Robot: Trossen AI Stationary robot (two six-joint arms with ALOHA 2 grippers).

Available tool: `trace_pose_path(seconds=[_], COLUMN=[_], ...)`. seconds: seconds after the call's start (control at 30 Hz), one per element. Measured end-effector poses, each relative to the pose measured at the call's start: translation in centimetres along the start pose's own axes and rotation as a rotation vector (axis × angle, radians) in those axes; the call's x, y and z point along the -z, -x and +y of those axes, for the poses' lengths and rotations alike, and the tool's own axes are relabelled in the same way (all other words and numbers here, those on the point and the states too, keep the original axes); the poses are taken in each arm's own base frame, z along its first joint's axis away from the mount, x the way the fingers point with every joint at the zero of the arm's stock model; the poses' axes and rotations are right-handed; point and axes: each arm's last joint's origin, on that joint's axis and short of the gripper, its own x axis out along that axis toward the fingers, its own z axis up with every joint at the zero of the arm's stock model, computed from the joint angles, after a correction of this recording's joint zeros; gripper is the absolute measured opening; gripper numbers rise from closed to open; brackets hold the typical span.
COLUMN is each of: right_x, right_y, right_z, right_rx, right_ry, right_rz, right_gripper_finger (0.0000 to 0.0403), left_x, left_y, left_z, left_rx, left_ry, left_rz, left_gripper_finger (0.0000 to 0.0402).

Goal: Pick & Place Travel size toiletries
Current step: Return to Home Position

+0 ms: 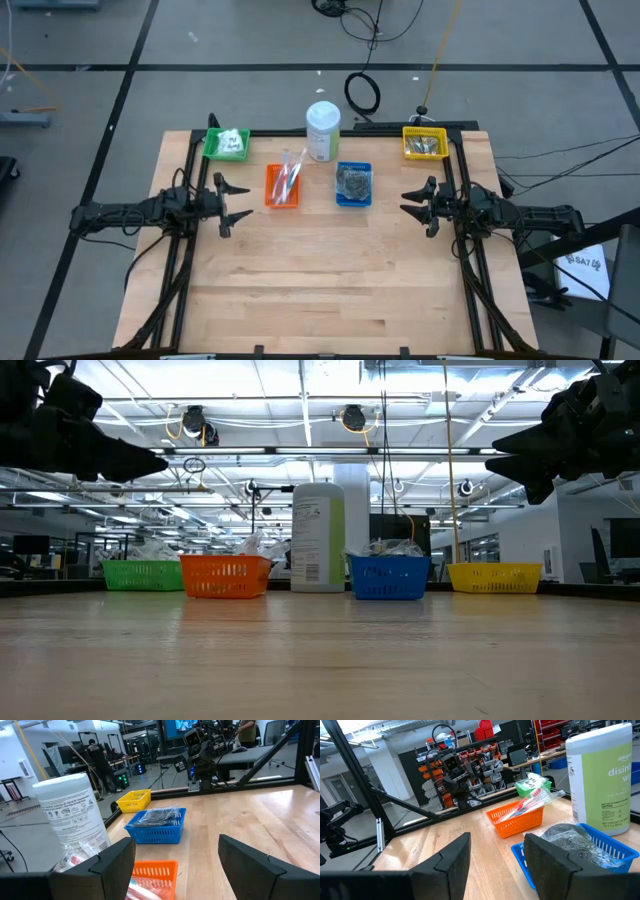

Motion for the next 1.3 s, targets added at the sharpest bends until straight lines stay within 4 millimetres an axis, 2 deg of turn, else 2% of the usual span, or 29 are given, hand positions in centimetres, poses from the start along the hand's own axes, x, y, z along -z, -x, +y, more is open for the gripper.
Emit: trace_pose_path(seconds=[1.3], right_x=[0.01], right_y=[0.0], right_z=[0.0], right_rx=[0.0], right_ry=[0.0], right_rz=[0.0], right_gripper_finger=[0.0174], left_x=[0.02], left_y=[-0.01], left_z=[-0.01], left_rx=[0.0], left_ry=[0.015], left_rz=[-0.001], left_gripper_finger=[0.028])
